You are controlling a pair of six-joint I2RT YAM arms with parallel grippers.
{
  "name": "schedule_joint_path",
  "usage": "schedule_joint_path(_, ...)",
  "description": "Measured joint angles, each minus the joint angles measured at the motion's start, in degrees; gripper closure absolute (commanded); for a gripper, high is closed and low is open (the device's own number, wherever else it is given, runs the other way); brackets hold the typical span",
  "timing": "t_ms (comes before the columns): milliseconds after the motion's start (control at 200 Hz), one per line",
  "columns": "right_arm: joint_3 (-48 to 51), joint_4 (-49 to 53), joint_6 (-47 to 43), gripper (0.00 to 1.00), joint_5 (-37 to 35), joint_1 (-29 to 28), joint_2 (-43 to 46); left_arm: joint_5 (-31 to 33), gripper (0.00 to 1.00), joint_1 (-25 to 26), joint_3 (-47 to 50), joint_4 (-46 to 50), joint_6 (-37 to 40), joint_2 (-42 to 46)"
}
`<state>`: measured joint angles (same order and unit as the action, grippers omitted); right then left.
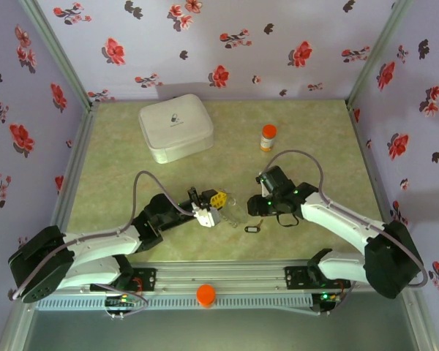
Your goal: Put the keys on the keyring
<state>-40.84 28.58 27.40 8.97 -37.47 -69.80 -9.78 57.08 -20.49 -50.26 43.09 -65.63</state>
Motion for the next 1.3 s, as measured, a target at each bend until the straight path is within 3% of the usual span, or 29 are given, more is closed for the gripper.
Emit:
schedule_joint_path(420,-0.2,0.3,0.3,0.56,-1.3,0.0,1.1,3.5,1.0,0.0,0.1,-0.1,-2.4,0.0)
schedule_joint_path(1055,-0.4,8.2,16.4,0.64,2.4,-1.1,-6.1,6.8,1.0,0.0,1.1,-1.9,-8.1,-0.2)
schedule_joint_path(1300,0.7,8.2,18.8,0.73,4.5,-1.8,-9.3,6.8,1.0,0.0,1.1,-2.3,-8.3,-0.2)
